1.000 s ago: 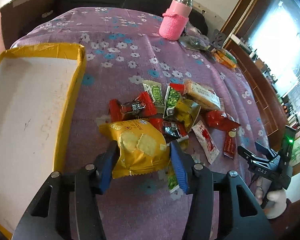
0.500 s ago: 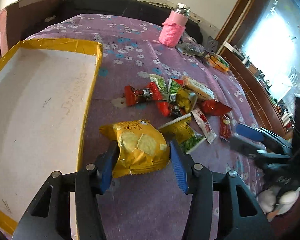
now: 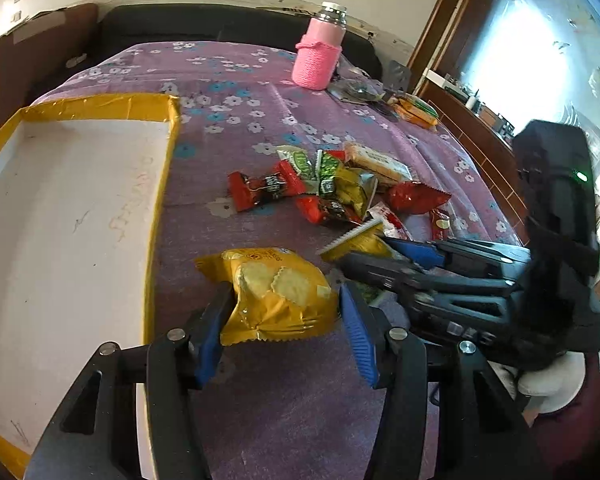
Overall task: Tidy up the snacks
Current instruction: 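Grasp the green pea snack packet with the right tool while the left tool lifts the cracker packet, then carry both packets over the white tray and open both tools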
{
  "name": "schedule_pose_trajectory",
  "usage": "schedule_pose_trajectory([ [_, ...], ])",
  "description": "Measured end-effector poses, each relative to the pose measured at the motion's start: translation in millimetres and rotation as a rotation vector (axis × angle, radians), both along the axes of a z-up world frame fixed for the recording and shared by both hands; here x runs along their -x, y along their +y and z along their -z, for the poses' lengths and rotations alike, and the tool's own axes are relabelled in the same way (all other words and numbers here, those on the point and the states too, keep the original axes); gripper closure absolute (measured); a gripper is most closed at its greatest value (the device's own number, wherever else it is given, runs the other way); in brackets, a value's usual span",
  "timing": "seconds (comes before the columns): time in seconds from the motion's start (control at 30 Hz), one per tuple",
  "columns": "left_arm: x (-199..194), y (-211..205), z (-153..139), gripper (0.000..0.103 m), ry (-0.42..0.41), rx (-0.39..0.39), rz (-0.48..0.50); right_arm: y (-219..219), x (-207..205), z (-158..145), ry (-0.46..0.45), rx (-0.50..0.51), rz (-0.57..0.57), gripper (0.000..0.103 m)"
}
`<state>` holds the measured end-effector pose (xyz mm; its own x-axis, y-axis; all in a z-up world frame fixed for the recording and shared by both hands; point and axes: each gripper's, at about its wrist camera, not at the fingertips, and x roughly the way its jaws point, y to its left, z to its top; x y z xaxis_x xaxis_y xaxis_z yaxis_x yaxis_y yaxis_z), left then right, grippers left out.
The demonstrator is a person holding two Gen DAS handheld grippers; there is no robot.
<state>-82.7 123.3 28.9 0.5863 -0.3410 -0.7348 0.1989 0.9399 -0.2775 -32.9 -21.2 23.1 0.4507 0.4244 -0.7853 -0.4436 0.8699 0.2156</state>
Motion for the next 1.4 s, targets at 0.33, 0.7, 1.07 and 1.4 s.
schedule_pose_trajectory([
  [0.33, -18, -23, 8, 0.053, -0.028, -0.169, -0.018, -43, 27, -11, -0.012, -0.038, 0.052, 0.066],
  [0.7, 7, 4, -2, 0.063, -0.060, -0.047, -0.066, -62, 49, -35, -0.054, -0.071, 0.077, 0.066],
  [1.07, 54, 83, -44, 0.062, -0.140, 0.075, -0.187, -24, 69, -63, -0.080, -0.119, -0.007, 0.066],
  [1.4, 73, 181, -28, 0.062, -0.114, -0.010, -0.428, 99, 65, -74, -0.039, -0.174, -0.221, 0.067],
])
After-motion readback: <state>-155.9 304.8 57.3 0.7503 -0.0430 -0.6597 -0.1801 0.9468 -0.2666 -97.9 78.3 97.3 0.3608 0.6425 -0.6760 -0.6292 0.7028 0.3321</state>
